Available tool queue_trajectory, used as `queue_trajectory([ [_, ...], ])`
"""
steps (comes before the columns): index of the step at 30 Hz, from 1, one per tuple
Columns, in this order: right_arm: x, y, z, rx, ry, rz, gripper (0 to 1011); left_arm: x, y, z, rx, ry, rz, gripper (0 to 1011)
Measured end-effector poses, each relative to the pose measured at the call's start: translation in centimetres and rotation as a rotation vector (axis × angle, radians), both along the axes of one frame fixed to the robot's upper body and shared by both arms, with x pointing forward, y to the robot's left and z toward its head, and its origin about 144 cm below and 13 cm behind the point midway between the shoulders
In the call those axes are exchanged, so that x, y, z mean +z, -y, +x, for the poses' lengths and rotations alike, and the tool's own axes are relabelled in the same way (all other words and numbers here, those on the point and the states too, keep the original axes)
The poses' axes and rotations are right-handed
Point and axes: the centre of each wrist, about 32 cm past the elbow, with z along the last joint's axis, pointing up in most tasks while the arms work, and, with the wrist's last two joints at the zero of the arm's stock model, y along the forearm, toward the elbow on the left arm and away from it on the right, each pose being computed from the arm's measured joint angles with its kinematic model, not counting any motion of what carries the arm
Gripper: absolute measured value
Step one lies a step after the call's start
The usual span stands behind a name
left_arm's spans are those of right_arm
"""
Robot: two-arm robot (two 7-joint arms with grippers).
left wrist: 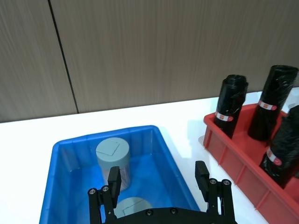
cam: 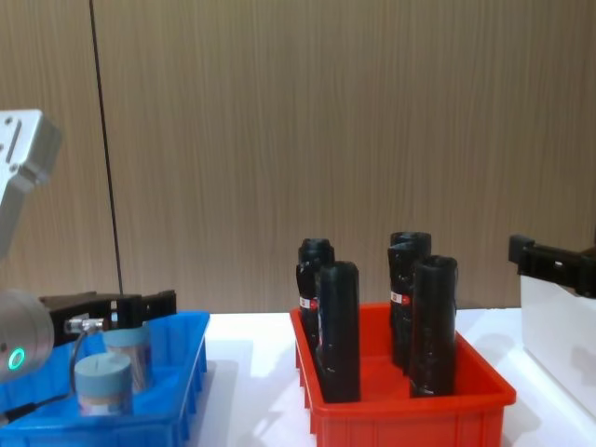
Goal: Pick the cotton swabs from the blue box and place them into the white box.
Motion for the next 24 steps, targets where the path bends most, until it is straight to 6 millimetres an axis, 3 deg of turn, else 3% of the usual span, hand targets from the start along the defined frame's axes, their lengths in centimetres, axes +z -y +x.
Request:
queue_trajectory([
  [24,0.0,0.0,0.0,0.000,0.000,0.000,1002,-0.9,-0.8,2.6,0.039,-0.121,0.022,1004],
])
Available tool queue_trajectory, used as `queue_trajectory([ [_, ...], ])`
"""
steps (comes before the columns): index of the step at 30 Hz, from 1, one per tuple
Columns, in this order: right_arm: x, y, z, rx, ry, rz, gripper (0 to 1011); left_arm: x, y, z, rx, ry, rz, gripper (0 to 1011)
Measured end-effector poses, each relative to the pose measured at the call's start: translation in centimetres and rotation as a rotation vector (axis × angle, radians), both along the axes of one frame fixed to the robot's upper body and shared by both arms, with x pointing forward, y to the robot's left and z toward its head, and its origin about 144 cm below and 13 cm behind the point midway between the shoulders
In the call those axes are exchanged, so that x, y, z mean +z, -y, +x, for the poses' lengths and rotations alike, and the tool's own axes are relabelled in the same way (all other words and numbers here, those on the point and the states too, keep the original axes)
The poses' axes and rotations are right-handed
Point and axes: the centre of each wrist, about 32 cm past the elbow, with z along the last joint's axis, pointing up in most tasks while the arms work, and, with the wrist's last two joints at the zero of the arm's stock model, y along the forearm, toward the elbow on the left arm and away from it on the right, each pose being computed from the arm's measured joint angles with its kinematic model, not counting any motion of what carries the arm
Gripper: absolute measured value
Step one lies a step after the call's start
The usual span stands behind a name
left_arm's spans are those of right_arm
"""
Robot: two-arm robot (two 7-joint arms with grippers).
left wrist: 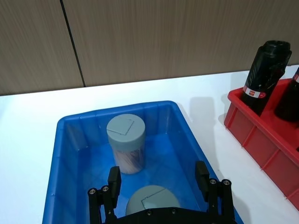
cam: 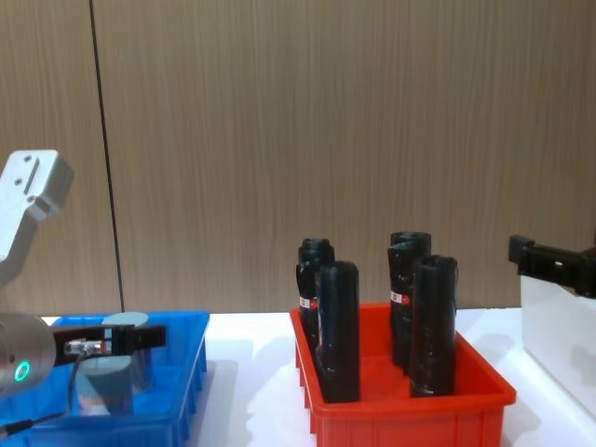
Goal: Pick the cotton swabs from the blue box and place them into the white box.
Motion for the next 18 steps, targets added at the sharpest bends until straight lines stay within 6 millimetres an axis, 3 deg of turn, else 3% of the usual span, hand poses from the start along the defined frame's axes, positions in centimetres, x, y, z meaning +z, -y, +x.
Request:
queue_trajectory([
  [18,0.00,0.00,0.00,0.000,0.000,0.000,1002,-0.60,0.02,0.06,0.018,-0.069,0.015,968],
])
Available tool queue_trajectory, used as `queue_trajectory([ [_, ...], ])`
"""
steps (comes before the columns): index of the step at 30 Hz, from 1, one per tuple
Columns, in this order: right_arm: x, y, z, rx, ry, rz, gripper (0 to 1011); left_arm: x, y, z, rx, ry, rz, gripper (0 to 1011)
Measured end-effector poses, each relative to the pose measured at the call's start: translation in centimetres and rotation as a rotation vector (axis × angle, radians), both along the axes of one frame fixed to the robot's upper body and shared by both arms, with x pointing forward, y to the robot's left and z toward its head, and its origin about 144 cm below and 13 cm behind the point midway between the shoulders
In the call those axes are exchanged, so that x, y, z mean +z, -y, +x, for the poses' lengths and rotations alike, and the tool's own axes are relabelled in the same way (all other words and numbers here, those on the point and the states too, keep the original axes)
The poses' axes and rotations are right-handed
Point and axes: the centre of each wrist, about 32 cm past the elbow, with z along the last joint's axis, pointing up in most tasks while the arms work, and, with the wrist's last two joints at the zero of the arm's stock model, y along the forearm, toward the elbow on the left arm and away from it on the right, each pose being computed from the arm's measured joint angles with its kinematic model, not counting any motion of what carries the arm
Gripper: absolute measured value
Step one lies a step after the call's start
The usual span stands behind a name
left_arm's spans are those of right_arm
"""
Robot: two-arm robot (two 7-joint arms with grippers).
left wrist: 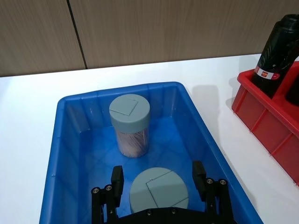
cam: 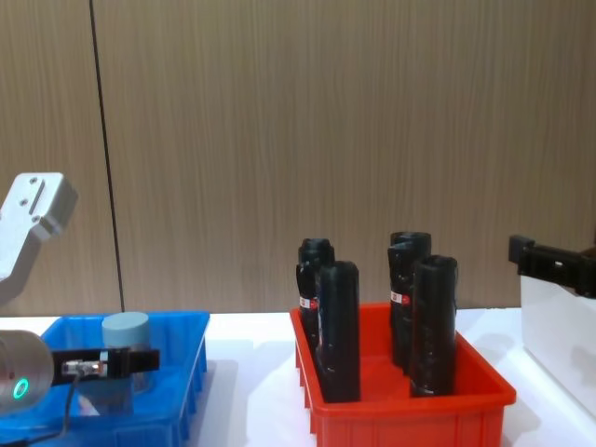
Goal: Pick the cotton swabs from the blue box and place them into the white box.
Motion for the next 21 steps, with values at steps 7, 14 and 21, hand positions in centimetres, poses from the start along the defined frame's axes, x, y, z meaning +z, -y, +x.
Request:
queue_trajectory([
  [7,0.0,0.0,0.0,0.000,0.000,0.000,1002,-0.2,0.0,-0.2,0.007,-0.014,-0.007,783],
  [14,0.0,0.0,0.0,0.000,0.000,0.000,1002,-0.1,0.0,-0.4,0.005,-0.007,-0.010,666],
  [21,0.0,0.0,0.0,0.000,0.000,0.000,1002,0.8,0.3,-0.8,-0.011,0.040,0.003,666],
])
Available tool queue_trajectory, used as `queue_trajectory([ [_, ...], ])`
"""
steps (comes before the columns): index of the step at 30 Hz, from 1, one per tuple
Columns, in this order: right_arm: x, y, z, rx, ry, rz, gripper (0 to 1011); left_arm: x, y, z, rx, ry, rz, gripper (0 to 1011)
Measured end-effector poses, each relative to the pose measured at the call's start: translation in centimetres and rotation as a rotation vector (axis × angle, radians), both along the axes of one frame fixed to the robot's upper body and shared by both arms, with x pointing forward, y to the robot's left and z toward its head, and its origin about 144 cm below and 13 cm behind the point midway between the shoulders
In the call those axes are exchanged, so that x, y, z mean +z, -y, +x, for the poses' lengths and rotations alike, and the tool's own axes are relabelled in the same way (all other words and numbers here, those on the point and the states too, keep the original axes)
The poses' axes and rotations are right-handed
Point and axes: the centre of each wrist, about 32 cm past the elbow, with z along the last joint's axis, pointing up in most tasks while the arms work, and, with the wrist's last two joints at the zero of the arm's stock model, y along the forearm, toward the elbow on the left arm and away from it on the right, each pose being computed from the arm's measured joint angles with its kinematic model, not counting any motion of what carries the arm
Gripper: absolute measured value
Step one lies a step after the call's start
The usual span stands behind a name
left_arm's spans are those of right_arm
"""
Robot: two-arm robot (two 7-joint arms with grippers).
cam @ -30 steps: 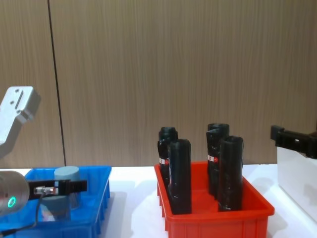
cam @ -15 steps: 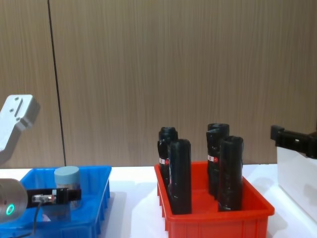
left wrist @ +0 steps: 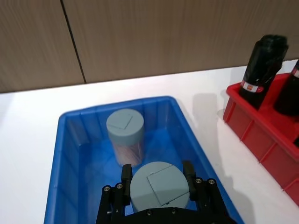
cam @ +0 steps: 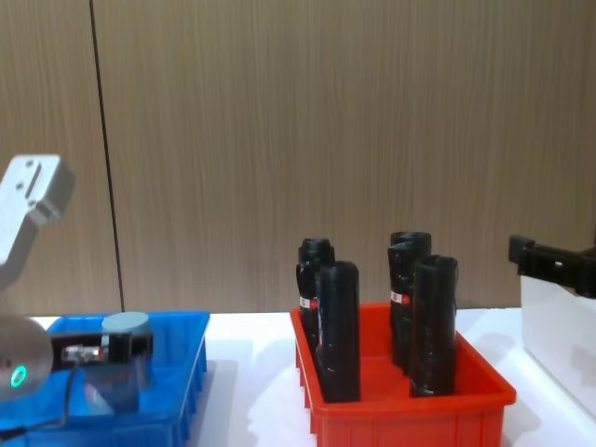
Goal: Pick the cotton swabs from the blue box and place them into the white box.
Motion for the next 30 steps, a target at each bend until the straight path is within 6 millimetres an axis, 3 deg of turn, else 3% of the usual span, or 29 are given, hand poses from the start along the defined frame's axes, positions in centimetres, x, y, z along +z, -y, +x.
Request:
queue_trajectory([
  [14,0.0,0.0,0.0,0.000,0.000,0.000,1002,4.5,1.0,-0.8,-0.119,0.160,0.019,666],
  [30,0.0,0.0,0.0,0.000,0.000,0.000,1002,9.3,2.3,-1.0,-0.293,0.173,-0.007,666],
])
